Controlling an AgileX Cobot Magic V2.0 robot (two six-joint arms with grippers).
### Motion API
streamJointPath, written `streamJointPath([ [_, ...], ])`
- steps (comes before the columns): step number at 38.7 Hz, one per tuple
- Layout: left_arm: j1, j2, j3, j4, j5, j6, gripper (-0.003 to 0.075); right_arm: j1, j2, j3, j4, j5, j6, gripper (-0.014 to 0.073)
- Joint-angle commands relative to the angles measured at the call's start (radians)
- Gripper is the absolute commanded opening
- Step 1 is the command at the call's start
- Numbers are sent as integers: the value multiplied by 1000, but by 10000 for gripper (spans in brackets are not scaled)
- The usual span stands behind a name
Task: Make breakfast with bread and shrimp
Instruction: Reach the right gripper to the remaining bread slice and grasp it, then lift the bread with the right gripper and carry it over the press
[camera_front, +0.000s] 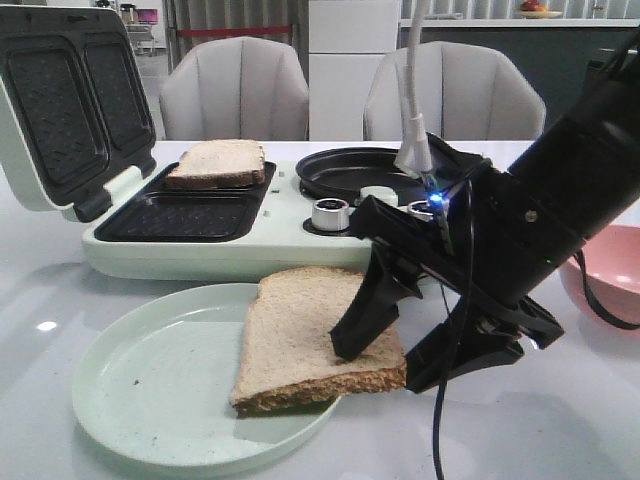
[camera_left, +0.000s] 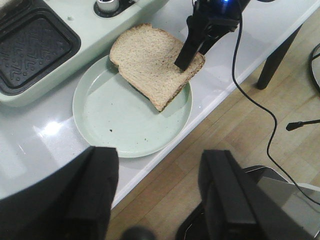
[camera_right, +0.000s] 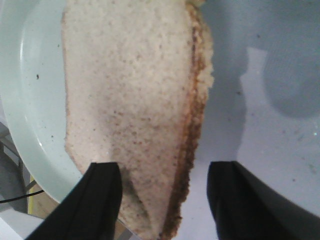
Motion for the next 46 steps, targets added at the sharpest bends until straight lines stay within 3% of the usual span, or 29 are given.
streamJointPath([
  [1, -8, -6, -24, 21, -57, -2, 424, 1, -38, -39, 34, 56, -15, 483],
  [6, -8, -6, -24, 21, -57, -2, 424, 1, -38, -43, 34, 64, -16, 418],
  [15, -8, -6, -24, 21, -57, -2, 424, 1, -38, -43, 34, 64, -16, 180],
  [24, -8, -6, -24, 21, -57, -2, 424, 1, -39, -43, 34, 63, -16, 61],
  [38, -8, -6, -24, 21, -57, -2, 424, 1, -184, -52, 34, 168, -38, 36],
  [46, -8, -6, -24, 21, -57, -2, 424, 12, -294, -175, 70, 187, -41, 36],
])
